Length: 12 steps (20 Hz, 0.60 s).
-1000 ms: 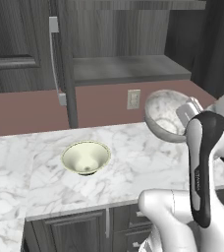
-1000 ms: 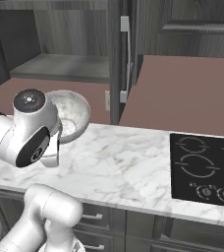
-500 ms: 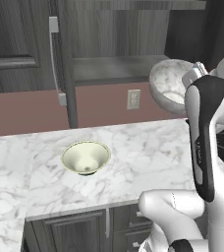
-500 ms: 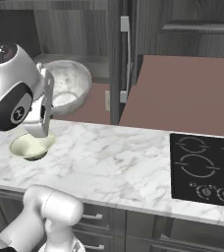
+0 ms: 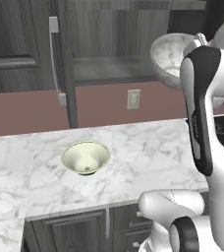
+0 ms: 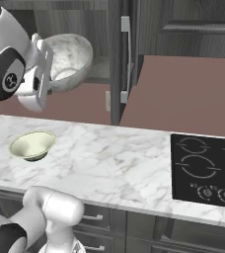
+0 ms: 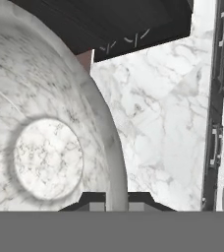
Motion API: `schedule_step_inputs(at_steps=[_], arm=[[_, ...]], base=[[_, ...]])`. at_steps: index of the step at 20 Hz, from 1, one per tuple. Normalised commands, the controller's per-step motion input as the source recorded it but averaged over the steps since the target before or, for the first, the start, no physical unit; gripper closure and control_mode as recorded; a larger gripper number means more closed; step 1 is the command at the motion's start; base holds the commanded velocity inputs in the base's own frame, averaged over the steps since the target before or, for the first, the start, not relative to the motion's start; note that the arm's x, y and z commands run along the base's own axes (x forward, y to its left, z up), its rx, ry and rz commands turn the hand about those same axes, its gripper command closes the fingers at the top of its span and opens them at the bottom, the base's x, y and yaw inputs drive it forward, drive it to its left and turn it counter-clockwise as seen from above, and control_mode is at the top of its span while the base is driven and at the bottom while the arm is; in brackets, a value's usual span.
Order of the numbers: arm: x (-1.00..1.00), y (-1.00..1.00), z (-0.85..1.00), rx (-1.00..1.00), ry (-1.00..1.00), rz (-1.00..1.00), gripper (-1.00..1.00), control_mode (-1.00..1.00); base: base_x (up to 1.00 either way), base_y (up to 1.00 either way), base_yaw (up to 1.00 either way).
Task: Open the cabinet. Pick the bowls from the counter and place them in the cabinet. Then close the cabinet.
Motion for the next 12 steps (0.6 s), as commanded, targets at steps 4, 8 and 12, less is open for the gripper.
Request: schedule_step_inputs(at_steps=[4, 8, 12], arm=[[0.27, 0.0, 0.27, 0.0, 0.0, 0.0, 1.0, -1.0], [0.42, 0.03, 0.05, 0.0, 0.0, 0.0, 1.0, -1.0], [0.42, 0.01, 0.0, 0.0, 0.03, 0.01, 1.0, -1.0]], base=[[0.0, 0.0, 0.0], [0.0, 0.0, 0.0], [0.0, 0.0, 0.0]])
